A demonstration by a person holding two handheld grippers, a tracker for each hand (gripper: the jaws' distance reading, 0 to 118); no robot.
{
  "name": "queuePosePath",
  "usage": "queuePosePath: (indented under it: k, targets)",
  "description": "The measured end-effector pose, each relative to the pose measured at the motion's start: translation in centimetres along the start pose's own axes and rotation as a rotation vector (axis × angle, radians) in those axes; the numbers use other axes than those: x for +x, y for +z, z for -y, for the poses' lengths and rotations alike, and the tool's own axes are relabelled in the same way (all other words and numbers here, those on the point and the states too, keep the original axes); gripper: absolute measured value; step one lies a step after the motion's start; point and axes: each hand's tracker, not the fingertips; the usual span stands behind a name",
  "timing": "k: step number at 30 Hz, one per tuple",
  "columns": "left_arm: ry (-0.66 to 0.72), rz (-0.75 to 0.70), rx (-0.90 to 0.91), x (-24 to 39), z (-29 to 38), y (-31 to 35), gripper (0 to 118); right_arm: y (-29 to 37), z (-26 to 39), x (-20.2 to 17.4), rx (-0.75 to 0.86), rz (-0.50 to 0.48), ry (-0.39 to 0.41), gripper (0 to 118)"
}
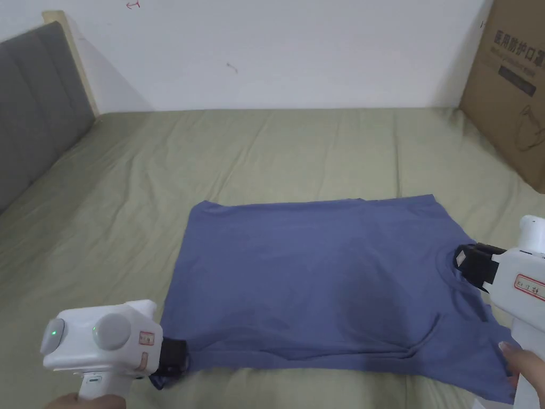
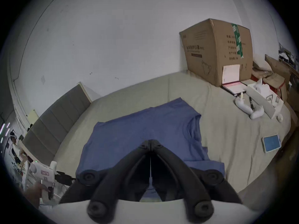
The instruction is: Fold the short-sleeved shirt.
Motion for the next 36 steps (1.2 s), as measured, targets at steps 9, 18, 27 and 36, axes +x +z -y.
queuePosePath:
  k: [9, 18, 27, 36]
  targets:
    - [-0.086, 0.056, 0.186, 1.8, 1.3, 4.1, 1, 1.3, 0.3, 4.6, -0.027, 0.048, -0.023, 1]
    - [-0.15, 0.0, 0.316, 4.3, 2.0, 7.3, 1, -3.9, 5.3, 11.9, -0.553, 0.242, 0.046, 108]
    - [-0.1, -0.033, 0.256, 3.8, 2.0, 6.0, 1, -3.3, 8.6, 12.5, -0.613, 0.205, 0.144, 6]
    - [-0.075, -0.045, 0.245, 3.3, 2.3, 6.3, 1, 0.2, 5.0, 12.6, -0.465, 0.119, 0.029, 6]
